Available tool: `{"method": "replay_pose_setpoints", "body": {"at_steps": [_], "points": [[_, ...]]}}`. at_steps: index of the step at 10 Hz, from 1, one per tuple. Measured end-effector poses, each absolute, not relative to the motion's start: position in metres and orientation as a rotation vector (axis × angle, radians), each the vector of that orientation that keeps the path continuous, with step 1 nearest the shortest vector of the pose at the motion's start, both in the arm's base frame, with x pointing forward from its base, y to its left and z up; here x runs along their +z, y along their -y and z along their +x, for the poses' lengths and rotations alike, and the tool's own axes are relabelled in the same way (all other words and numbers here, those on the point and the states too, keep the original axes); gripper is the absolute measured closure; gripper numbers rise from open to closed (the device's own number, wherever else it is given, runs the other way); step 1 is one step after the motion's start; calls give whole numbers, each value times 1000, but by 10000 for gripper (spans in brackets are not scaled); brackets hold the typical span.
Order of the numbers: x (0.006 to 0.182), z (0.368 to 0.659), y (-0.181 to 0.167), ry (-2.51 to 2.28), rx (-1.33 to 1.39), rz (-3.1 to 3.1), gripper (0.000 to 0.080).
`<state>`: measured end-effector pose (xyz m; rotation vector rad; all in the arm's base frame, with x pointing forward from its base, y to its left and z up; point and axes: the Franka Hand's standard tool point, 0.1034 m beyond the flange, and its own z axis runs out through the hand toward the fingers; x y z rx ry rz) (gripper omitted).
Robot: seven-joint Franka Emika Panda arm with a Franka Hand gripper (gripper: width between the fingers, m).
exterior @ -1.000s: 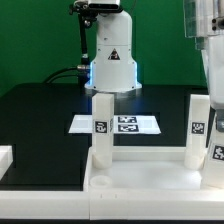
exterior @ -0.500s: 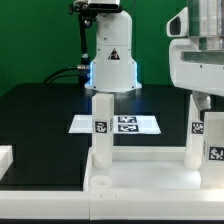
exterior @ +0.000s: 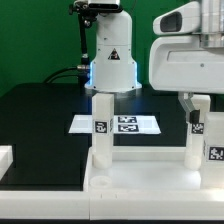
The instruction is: Assemble desk
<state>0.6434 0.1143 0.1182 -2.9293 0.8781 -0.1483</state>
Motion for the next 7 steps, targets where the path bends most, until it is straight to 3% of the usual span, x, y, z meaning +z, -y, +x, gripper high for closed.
{"method": "replay_pose_setpoints", "body": {"at_steps": [1, 2, 3, 5, 7], "points": [[118, 644, -113, -890, -148, -2926, 150], [118, 644, -113, -924, -147, -2914, 229], [118, 644, -113, -949, -146, -2905, 229], [119, 644, -110, -1124, -140, -2838, 508], [118, 643, -109, -1446, -122, -2687, 508]]}}
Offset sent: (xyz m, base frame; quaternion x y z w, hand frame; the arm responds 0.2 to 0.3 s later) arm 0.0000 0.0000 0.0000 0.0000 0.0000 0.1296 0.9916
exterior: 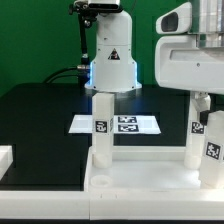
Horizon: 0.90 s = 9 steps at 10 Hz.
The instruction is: Assemble desk
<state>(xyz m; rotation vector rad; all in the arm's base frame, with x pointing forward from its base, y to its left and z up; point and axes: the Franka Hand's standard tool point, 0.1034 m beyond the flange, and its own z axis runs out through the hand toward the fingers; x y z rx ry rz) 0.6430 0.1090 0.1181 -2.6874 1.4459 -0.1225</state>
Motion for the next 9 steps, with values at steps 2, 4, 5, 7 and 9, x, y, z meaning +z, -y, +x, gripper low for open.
{"method": "replay_pose_setpoints", "body": {"at_steps": [2, 4, 5, 7, 9], "points": [[118, 643, -108, -1953, -80, -2315, 508], [116, 642, -102, -2219, -24, -2008, 508], [116, 641, -104, -2273, -17, -1945, 508], [117, 642, -105, -2421, 4, -1733, 508], [116, 639, -110, -2537, 15, -1483, 508]]}}
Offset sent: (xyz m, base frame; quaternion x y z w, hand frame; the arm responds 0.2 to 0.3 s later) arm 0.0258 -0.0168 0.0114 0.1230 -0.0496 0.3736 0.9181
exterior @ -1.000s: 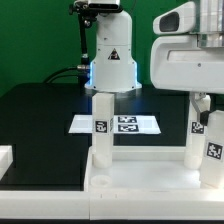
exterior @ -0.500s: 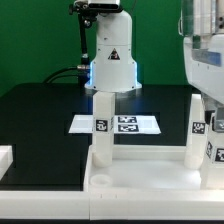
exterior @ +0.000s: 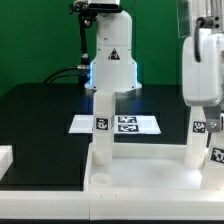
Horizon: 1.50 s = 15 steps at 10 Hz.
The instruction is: Assemble desk
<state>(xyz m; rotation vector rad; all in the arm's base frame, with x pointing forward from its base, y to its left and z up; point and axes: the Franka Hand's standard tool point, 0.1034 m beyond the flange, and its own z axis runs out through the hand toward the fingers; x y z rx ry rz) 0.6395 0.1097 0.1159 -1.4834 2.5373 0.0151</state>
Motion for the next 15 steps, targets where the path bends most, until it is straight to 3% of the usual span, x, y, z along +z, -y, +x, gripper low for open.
{"method": "replay_pose_setpoints", "body": {"at_steps": [1, 2, 3, 4, 5, 9, 12, 14, 15], "points": [[115, 640, -109, -2505, 9, -1539, 502], [114, 640, -109, -2488, 6, -1570, 331], [115, 639, -109, -2421, -13, -1692, 331], [116, 639, -111, -2290, -37, -1894, 196], [115, 640, -114, -2106, -68, -2112, 158], [115, 639, -114, -1812, -96, -2380, 150], [113, 639, -110, -1183, -150, -2802, 150], [113, 639, -108, -1104, -153, -2837, 150], [113, 639, -108, -1138, -151, -2822, 250]]}}
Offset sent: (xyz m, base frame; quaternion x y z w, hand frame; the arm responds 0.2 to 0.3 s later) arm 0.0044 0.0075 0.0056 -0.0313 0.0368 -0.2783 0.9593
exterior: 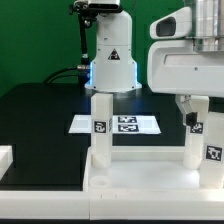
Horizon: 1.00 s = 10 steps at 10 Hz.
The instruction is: Assemble desk
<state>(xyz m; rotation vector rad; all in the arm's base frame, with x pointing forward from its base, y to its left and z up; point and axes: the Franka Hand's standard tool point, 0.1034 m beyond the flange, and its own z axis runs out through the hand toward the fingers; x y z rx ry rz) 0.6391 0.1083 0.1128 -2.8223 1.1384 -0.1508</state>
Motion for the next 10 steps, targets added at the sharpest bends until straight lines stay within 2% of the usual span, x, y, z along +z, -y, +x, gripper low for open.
{"method": "replay_pose_setpoints", "body": {"at_steps": [1, 2, 3, 6, 8, 10], "points": [[113, 639, -108, -1136, -151, -2823, 386], [113, 639, -108, -1178, -148, -2803, 386], [113, 639, -107, -1306, -141, -2742, 514], [113, 636, -107, -1861, -70, -2402, 514], [115, 638, -109, -2316, -35, -1931, 514], [112, 638, -102, -2466, -43, -1671, 512]]}}
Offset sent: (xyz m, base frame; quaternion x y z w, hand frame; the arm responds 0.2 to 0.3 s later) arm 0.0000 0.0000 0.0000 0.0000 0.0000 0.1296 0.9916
